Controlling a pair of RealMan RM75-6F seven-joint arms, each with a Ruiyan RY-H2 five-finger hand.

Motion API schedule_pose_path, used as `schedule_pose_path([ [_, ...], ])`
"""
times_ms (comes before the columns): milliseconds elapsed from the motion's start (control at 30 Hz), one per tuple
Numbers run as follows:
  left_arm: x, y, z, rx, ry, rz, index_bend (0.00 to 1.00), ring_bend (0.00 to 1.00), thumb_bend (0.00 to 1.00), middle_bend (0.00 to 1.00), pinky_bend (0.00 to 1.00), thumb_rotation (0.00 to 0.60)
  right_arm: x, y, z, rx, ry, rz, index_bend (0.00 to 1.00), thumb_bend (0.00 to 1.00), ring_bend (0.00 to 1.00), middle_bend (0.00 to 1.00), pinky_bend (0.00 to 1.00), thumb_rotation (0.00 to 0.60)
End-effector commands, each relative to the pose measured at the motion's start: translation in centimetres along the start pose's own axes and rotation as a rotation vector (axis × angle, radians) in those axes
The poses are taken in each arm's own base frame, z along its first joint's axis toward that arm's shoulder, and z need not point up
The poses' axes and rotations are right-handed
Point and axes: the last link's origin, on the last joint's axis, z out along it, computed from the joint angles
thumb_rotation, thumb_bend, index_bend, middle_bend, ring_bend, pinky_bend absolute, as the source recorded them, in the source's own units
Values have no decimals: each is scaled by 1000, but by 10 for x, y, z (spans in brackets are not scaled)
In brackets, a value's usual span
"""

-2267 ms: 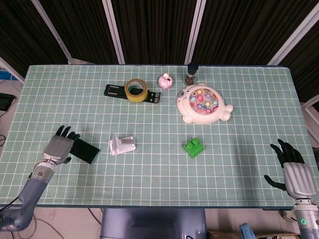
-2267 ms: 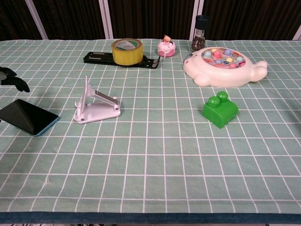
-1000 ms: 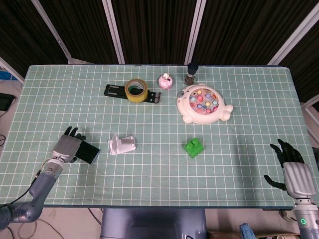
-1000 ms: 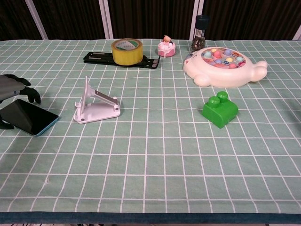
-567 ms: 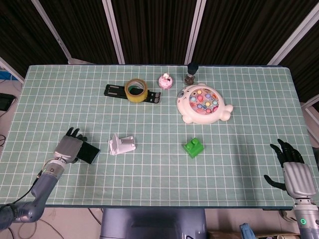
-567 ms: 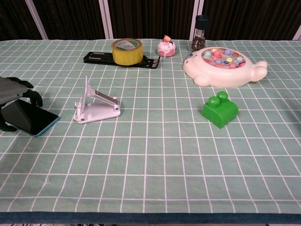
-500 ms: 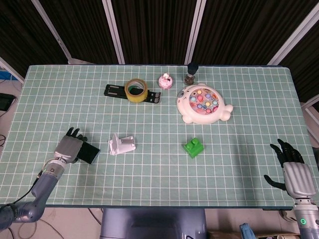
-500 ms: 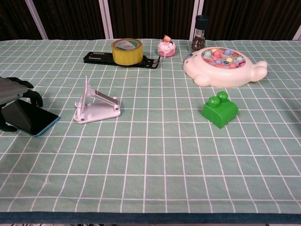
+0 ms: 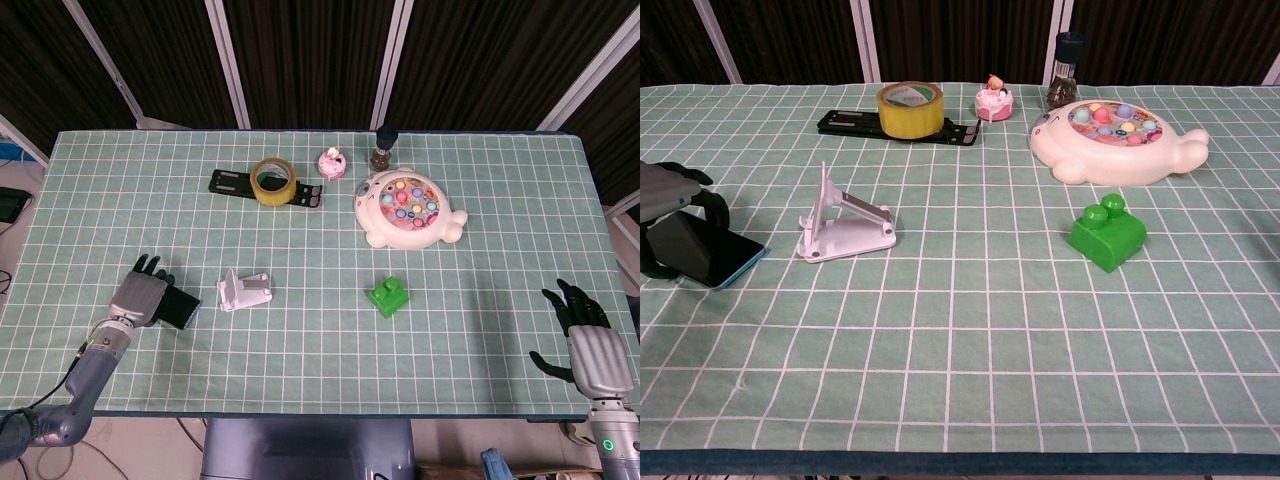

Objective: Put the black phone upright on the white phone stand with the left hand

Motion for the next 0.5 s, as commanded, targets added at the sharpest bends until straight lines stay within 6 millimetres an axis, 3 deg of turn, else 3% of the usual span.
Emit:
schedule_pose_path([
  [33,0,-1,0,1,2,-3,495,55,309,513,0,600,0,0,0,0,0,0,157,281,0,0,134,600],
  [300,0,-1,-2,-1,23,-12,575,103,437,597,0,600,0,0,0,1,1,-1,158,280,0,0,134,600],
  [500,4,-4,-5,2,59,-28,599,123,467,621,0,600,0,0,0,1,1,0,159,280,0,0,134,600],
])
